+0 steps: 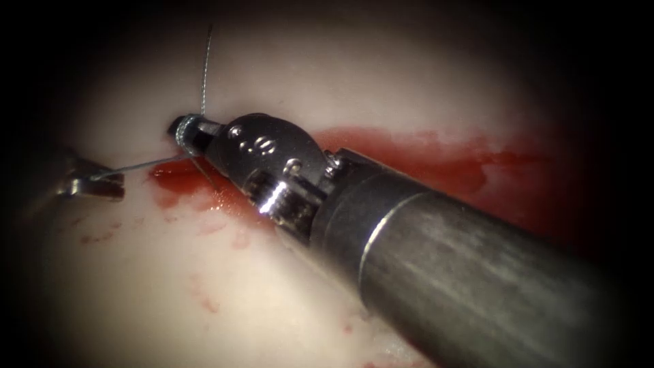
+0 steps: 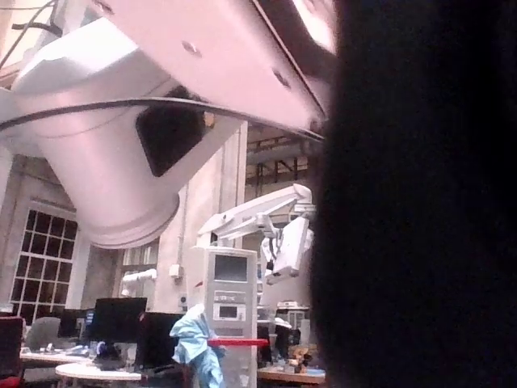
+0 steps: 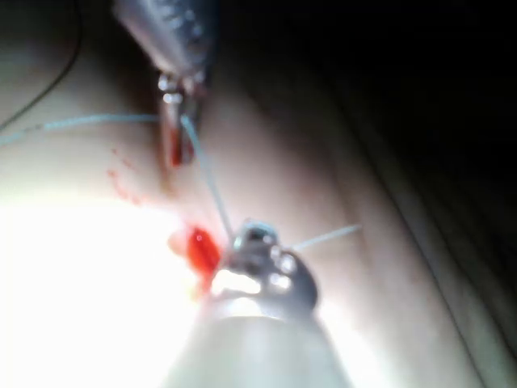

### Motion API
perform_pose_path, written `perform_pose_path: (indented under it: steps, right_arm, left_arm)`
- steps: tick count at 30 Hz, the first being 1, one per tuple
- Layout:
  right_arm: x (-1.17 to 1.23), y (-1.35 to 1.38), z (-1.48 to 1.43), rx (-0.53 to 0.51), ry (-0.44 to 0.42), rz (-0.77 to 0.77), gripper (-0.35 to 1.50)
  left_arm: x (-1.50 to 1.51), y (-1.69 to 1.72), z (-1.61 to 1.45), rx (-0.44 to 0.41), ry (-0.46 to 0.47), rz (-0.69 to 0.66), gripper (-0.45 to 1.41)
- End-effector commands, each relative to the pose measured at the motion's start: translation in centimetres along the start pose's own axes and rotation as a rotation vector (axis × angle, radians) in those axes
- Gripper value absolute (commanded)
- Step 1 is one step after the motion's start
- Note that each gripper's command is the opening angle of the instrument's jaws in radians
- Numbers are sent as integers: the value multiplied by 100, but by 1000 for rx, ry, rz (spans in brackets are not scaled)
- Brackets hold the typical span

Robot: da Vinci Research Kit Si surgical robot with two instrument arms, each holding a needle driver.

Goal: Wound Closure

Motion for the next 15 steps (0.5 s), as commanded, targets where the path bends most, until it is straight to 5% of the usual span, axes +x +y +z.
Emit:
perform_pose_path:
  steps: [1, 10, 15]
  right_arm:
    - [9, 3, 9, 0, 5, -3, -35]
    - [3, -5, 8, 67, 28, -197, -35]
    - [4, -4, 13, 137, 138, 49, -35]
  left_arm:
    - [-9, 11, -6, -10, -11, -3, -45]
    - [-10, 12, -10, -24, -21, -13, -45]
    - [-11, 11, -3, -35, -20, -15, -45]
